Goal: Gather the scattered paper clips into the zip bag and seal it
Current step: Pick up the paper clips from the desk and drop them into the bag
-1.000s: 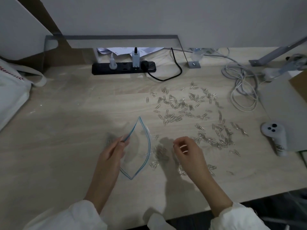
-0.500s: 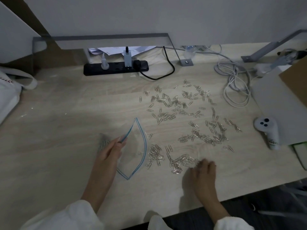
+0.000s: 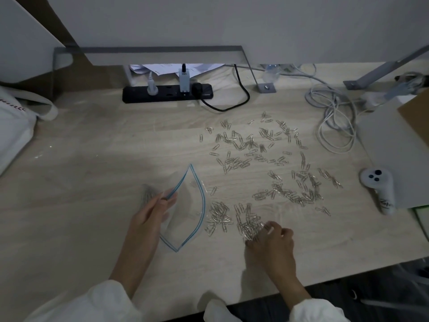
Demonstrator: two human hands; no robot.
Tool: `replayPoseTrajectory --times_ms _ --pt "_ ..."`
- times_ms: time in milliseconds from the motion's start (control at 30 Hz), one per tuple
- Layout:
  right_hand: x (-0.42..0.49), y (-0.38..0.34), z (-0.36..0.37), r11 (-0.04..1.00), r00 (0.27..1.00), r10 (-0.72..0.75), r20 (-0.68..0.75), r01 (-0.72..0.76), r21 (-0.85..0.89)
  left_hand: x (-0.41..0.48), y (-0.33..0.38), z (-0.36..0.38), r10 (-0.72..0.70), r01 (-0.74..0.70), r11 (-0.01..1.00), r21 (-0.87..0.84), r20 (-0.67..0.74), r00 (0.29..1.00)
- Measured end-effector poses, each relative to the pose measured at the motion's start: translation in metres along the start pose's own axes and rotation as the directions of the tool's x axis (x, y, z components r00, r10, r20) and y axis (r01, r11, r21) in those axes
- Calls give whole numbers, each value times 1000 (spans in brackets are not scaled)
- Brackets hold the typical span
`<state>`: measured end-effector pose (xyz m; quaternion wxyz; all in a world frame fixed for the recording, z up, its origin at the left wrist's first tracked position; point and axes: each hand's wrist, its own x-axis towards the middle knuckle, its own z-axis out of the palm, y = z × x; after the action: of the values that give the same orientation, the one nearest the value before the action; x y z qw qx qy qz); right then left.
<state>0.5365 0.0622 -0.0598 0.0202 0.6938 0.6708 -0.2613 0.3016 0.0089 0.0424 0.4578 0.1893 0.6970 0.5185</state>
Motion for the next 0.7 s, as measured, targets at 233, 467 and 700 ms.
replayPoseTrajectory --times_ms 233,467,700 --pt "6 -26 9 946 1000 6 18 -12 323 3 -1 -4 3 -2 1000 28 -16 1000" --pt "24 -66 16 933 996 -56 63 30 358 5 1 -11 12 -12 1000 1 -55 998" --pt "29 -80 20 959 987 -145 66 123 256 10 2 -17 2 -2 1000 -2 -74 997"
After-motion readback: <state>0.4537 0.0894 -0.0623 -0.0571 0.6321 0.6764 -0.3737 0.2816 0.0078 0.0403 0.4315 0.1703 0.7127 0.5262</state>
